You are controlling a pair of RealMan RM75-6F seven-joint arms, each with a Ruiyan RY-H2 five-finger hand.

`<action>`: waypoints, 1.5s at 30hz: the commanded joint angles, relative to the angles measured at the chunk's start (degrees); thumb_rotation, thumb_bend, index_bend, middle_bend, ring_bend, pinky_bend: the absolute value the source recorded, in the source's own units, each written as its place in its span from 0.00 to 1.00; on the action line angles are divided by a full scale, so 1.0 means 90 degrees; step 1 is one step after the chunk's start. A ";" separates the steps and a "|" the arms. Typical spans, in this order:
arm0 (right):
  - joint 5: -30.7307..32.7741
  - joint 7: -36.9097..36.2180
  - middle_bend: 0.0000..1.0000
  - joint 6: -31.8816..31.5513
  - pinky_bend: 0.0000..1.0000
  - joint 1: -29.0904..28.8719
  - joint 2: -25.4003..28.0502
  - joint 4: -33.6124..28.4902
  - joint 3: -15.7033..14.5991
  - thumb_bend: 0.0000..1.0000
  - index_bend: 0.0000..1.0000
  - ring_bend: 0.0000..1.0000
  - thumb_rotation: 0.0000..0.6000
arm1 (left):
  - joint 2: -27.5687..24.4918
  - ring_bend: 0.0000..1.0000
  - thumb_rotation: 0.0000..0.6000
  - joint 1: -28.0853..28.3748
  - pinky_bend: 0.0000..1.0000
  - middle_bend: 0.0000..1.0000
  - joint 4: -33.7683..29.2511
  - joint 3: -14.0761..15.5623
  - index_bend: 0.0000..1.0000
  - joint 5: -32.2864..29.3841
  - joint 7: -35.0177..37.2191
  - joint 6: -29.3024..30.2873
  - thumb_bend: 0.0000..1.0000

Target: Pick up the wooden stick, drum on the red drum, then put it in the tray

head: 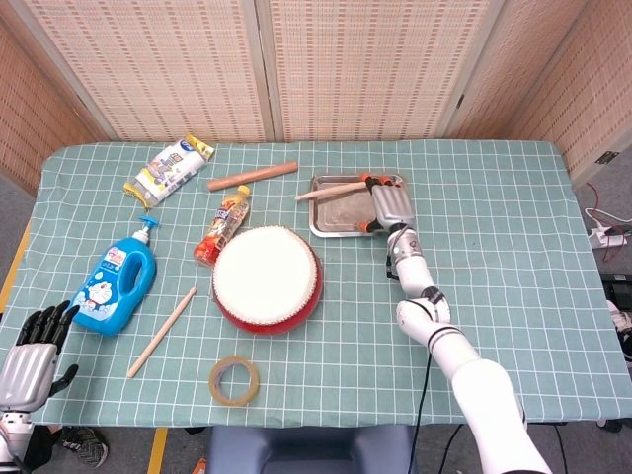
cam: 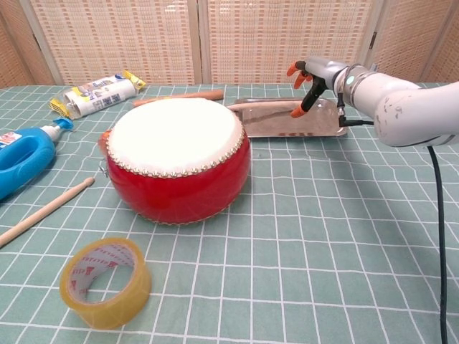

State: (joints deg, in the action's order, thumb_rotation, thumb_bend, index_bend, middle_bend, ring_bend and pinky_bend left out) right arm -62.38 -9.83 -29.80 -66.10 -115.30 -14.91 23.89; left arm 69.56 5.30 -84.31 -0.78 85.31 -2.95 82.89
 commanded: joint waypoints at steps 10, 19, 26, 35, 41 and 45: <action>-0.0837 0.0678 0.21 -0.3439 0.30 0.2315 0.2322 -0.4007 -0.0704 0.21 0.30 0.20 1.00 | -0.0009 0.00 1.00 0.0100 0.00 0.00 -0.0013 -0.0098 0.01 0.0151 0.0060 0.0103 0.23; -0.0842 0.1675 0.21 -0.4957 0.30 0.4274 0.4641 -0.7532 -0.1363 0.21 0.26 0.20 1.00 | -0.0021 0.00 1.00 0.0247 0.00 0.00 -0.0148 -0.0211 0.00 0.0196 -0.0052 0.0084 0.23; -0.1133 0.1198 0.20 -0.5493 0.22 0.5381 0.5515 -0.8516 -0.2044 0.21 0.18 0.11 1.00 | -0.0025 0.00 1.00 0.0316 0.00 0.00 -0.0307 -0.0242 0.00 0.0250 -0.0222 0.0104 0.23; -0.2211 0.0509 0.07 -0.6469 0.01 0.6335 0.5542 -0.8665 -0.2678 0.22 0.00 0.00 1.00 | -0.0053 0.00 1.00 0.0290 0.00 0.00 -0.0525 -0.0275 0.01 0.0288 -0.0399 0.0280 0.23; -0.2722 0.0502 0.01 -0.6779 0.00 0.6653 0.5630 -0.8865 -0.2916 0.23 0.00 0.00 1.00 | -0.0069 0.00 1.00 0.0252 0.00 0.00 -0.0580 -0.0256 0.01 0.0337 -0.0474 0.0380 0.23; -0.2872 0.0561 0.00 -0.6720 0.00 0.6729 0.5912 -0.9255 -0.3013 0.24 0.00 0.00 1.00 | -0.0068 0.00 1.00 0.0249 0.00 0.00 -0.0573 -0.0229 0.01 0.0348 -0.0511 0.0367 0.23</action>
